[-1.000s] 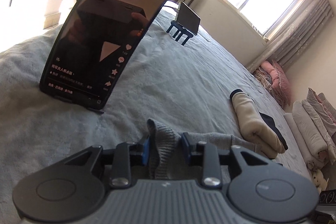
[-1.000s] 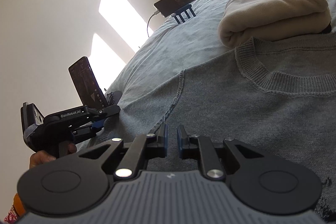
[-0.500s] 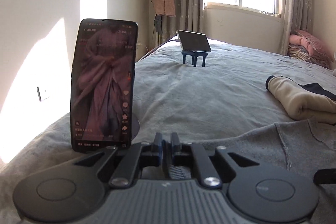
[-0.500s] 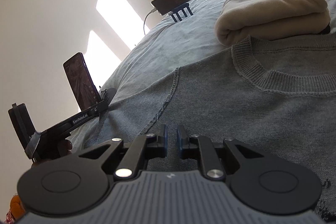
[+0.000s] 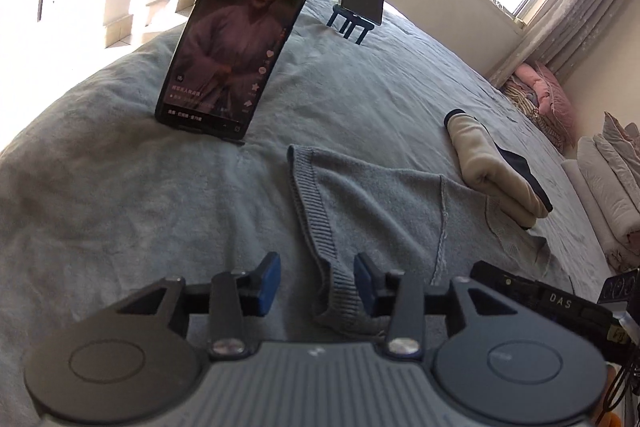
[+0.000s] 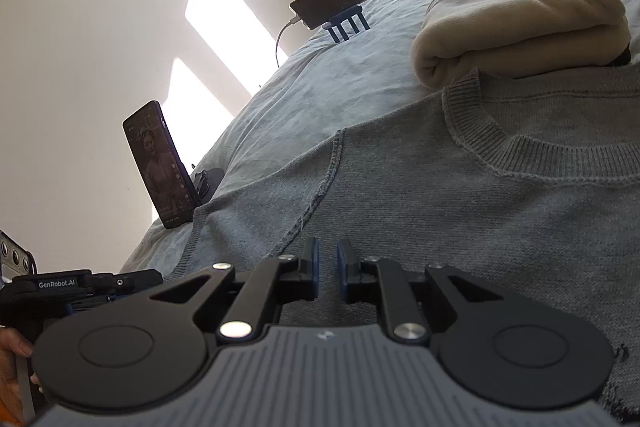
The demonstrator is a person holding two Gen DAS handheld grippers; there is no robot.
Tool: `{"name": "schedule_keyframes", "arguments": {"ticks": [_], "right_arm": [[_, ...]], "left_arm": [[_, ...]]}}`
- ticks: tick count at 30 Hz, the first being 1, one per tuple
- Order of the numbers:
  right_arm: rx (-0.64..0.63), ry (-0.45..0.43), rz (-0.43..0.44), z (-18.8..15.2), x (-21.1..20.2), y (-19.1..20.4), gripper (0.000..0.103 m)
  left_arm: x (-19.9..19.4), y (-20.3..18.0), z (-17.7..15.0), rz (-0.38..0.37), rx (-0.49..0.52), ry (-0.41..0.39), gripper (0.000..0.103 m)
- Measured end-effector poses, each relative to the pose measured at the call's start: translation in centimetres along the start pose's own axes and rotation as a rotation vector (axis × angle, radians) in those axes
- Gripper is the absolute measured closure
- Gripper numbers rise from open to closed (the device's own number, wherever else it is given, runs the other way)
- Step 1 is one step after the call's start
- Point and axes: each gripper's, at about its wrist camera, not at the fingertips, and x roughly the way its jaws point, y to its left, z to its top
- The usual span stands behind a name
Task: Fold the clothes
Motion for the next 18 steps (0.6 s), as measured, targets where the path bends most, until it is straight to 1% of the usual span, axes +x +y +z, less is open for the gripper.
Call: {"name": "schedule_keyframes", "arguments": {"ticks": [1,3,4,5,7,9,10,12,14,15,16,17,18], "right_arm": [[-0.001,0.001,0.003,0.0,0.0,0.1,0.087],[-0.008,0.002,0.010,0.0,-0.1,0.3,0.087],[-0.012,0.003,0.013,0.0,-0.1,0.4,0.087],[-0.016,0.003,0.016,0.0,-0.2,0.5,0.087],[-0.023,0.004,0.023,0.0,-0.3,0.7,0.087],[-0.028,0.003,0.022,0.1,-0.3,0.8,0.087],[-0.031,0.002,0.017,0.1,-0.3,0.7,0.087],[-0.034,0.003,0.005,0.0,-0.3,0.7,0.087],[-0.038,0.003,-0.006,0.0,-0.3,0.6,0.087],[-0.040,0.001,-0.010,0.0,-0.3,0.7,0.087],[-0.041,-0.002,-0.013,0.0,-0.3,0.7,0.087],[-0.042,-0.005,-0.015,0.0,-0.4,0.8,0.087],[-0.043,-0.007,-0.016,0.1,-0.4,0.8,0.087]], "left_arm": [[0.1,0.1,-0.3,-0.027,-0.018,0.015,0.061],[0.6,-0.1,-1.0,-0.033,-0.006,0.026,0.062],[0.8,-0.4,-1.4,0.006,0.021,0.011,0.085],[0.9,-0.8,-1.7,0.064,0.052,-0.007,0.100],[0.5,-0.8,-2.0,0.108,0.058,-0.041,0.100],[0.4,-0.8,-2.1,0.154,0.082,-0.048,0.100],[0.4,-0.9,-2.2,0.177,0.095,-0.051,0.098],[0.4,-1.5,-2.4,0.213,0.133,-0.055,0.097],[-0.1,-2.7,-2.2,0.262,0.158,-0.084,0.094],[-0.3,-3.3,-2.1,0.286,0.178,-0.106,0.086],[-0.5,-4.1,-2.0,0.291,0.206,-0.139,0.074],[-0.5,-4.7,-1.9,0.279,0.231,-0.163,0.070],[-0.4,-5.5,-1.8,0.240,0.253,-0.175,0.069]]}}
